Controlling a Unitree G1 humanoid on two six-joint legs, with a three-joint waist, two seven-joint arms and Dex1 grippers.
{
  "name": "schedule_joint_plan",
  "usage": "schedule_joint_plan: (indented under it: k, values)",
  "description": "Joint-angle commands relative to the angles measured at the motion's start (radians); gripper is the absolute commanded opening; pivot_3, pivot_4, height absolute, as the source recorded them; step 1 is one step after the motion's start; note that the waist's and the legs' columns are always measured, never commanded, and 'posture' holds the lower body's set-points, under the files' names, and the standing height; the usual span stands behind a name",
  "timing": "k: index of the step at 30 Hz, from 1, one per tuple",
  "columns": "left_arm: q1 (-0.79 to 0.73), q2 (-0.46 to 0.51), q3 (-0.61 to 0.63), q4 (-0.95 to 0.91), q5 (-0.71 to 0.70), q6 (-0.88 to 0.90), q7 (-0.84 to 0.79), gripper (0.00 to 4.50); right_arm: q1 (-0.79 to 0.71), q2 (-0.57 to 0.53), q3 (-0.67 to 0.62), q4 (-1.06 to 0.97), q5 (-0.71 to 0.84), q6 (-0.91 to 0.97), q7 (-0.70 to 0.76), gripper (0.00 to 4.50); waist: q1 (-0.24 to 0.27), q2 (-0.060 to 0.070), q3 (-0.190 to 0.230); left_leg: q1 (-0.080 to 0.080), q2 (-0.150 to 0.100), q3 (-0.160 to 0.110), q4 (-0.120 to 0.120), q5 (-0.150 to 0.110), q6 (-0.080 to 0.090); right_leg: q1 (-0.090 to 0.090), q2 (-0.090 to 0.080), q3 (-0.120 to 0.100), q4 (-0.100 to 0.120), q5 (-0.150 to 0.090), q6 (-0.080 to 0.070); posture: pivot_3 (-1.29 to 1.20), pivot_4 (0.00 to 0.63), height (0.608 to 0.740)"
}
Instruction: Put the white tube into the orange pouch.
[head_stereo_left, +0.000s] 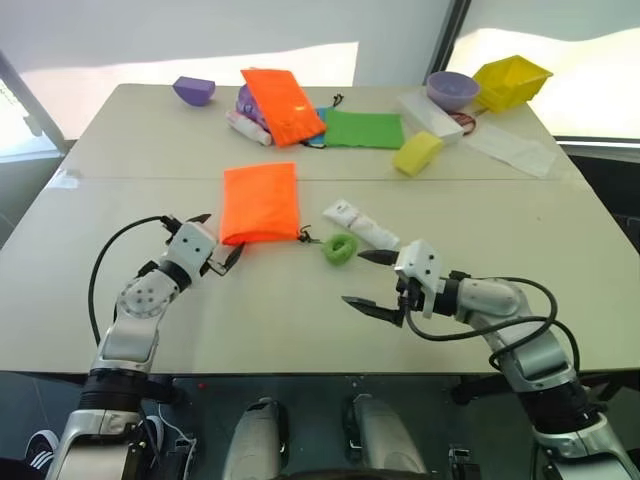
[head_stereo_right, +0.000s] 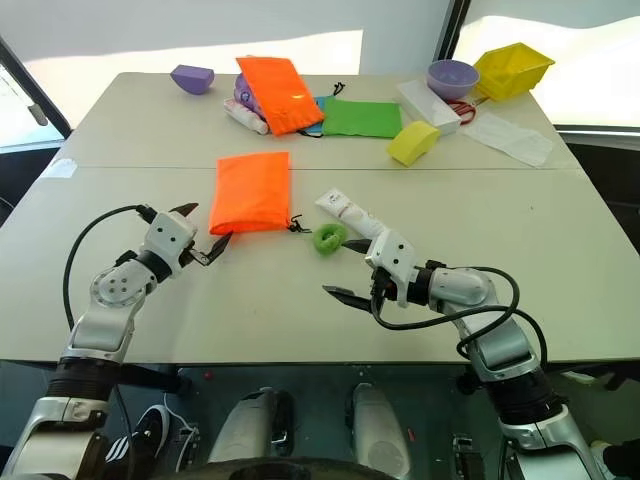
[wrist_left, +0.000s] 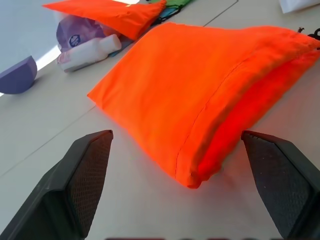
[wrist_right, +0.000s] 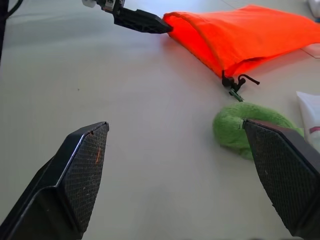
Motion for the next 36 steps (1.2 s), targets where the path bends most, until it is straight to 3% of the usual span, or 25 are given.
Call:
schedule_joint_plan:
  k: [1,5,8,15,24,28,36]
  values:
    - [-0.040,0.003,0.012,0.021,0.006,-0.033,0.027,4.44,-0.009,0.008,-0.017,-0.017,-0.001,-0.015,-0.012,4.47,-0.001,0.000,0.000,0.000,0.000,0.000,0.000,0.000,0.000,0.000,0.000,0.000,0.000,0.001,0.001,0.00,0.150,0.740]
    - [-0.069,0.007,-0.006,0.069,0.040,-0.054,0.053,4.44,-0.007,0.011,-0.016,-0.007,-0.020,-0.030,-0.030,4.47,-0.001,0.000,0.000,0.000,0.000,0.000,0.000,0.000,0.000,0.000,0.001,0.000,0.000,0.001,0.002,0.00,0.150,0.740]
    - [-0.074,-0.005,-0.014,0.076,0.032,-0.040,0.045,3.66,-0.013,0.017,-0.024,0.006,-0.029,-0.038,-0.049,4.50,-0.001,0.000,0.000,0.000,0.000,0.000,0.000,0.000,0.000,0.000,0.001,0.000,0.000,0.001,0.002,0.00,0.150,0.740]
    - [-0.043,-0.019,-0.029,0.045,-0.003,-0.023,-0.014,0.14,-0.015,0.019,-0.027,0.022,-0.052,-0.066,-0.070,4.50,-0.001,0.000,0.000,0.000,0.000,0.000,0.000,0.000,0.000,0.000,0.001,0.000,0.000,0.001,0.002,0.00,0.150,0.740]
    - [0.030,0.001,-0.037,-0.094,-0.065,0.049,-0.126,0.06,-0.082,0.028,-0.060,0.082,-0.081,0.013,-0.160,4.50,-0.003,0.000,0.000,0.000,0.000,0.001,0.000,0.000,0.000,0.000,0.000,0.000,0.000,0.001,0.002,0.00,0.150,0.740]
    - [0.037,-0.005,-0.026,-0.131,-0.066,0.073,-0.112,0.06,-0.181,0.029,-0.078,0.102,-0.119,0.220,-0.273,4.50,-0.002,0.000,0.000,0.000,0.000,0.000,0.000,0.000,0.000,0.000,-0.001,0.000,0.001,0.001,0.001,0.00,0.150,0.740]
    - [0.033,-0.020,-0.038,-0.135,-0.043,0.074,-0.072,0.06,-0.310,0.010,-0.062,0.180,-0.115,0.496,-0.269,4.50,-0.002,0.000,0.000,0.000,0.000,0.000,0.000,0.000,0.000,0.000,-0.001,0.000,0.000,0.000,0.000,0.00,0.150,0.740]
